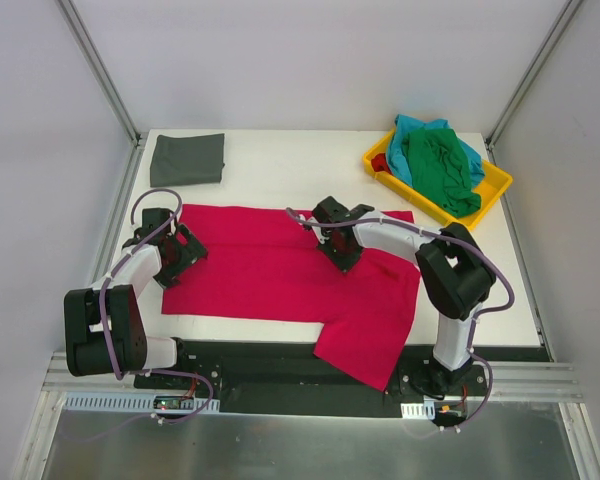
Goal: Fold and stack the t-shirts
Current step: Fold the flattened tshirt in 1/3 of the way
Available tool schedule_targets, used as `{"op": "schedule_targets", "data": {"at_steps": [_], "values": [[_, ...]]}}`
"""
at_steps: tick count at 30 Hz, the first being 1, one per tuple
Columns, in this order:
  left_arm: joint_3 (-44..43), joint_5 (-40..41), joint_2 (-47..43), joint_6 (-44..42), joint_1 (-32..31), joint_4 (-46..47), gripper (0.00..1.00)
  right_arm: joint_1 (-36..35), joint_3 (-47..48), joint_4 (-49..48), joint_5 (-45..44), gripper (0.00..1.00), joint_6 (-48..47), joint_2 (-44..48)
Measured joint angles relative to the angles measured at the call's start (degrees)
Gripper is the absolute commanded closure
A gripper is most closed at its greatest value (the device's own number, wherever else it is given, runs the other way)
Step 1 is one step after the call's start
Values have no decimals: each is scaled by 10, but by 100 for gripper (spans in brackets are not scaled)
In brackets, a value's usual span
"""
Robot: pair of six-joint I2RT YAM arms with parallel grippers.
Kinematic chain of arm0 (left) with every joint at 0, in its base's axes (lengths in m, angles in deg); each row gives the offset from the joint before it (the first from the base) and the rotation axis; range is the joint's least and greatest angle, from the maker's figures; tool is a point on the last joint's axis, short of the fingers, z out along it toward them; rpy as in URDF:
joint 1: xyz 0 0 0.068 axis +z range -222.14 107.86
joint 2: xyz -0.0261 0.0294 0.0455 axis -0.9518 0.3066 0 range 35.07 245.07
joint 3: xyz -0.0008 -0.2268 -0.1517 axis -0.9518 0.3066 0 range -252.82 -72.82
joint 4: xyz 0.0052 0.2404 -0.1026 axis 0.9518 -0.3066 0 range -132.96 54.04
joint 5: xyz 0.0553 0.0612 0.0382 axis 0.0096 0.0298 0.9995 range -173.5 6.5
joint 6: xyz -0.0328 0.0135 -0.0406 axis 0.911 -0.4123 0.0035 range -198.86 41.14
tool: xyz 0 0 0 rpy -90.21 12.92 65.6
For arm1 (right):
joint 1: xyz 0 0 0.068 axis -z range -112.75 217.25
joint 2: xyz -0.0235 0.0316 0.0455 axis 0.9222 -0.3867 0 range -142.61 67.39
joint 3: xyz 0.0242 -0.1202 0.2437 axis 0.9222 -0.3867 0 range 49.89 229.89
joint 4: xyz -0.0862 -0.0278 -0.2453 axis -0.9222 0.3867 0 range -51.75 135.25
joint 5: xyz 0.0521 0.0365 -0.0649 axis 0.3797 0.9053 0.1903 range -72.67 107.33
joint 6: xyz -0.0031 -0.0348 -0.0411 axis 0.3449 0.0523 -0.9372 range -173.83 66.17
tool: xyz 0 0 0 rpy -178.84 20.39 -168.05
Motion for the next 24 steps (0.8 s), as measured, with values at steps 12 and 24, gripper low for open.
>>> {"op": "schedule_targets", "data": {"at_steps": [12, 24], "values": [[-2, 0, 3, -2, 0, 0, 1, 0, 82, 105, 58, 95, 136, 2], [-3, 0, 4, -3, 0, 0, 1, 1, 146, 152, 102, 35, 238, -17]]}}
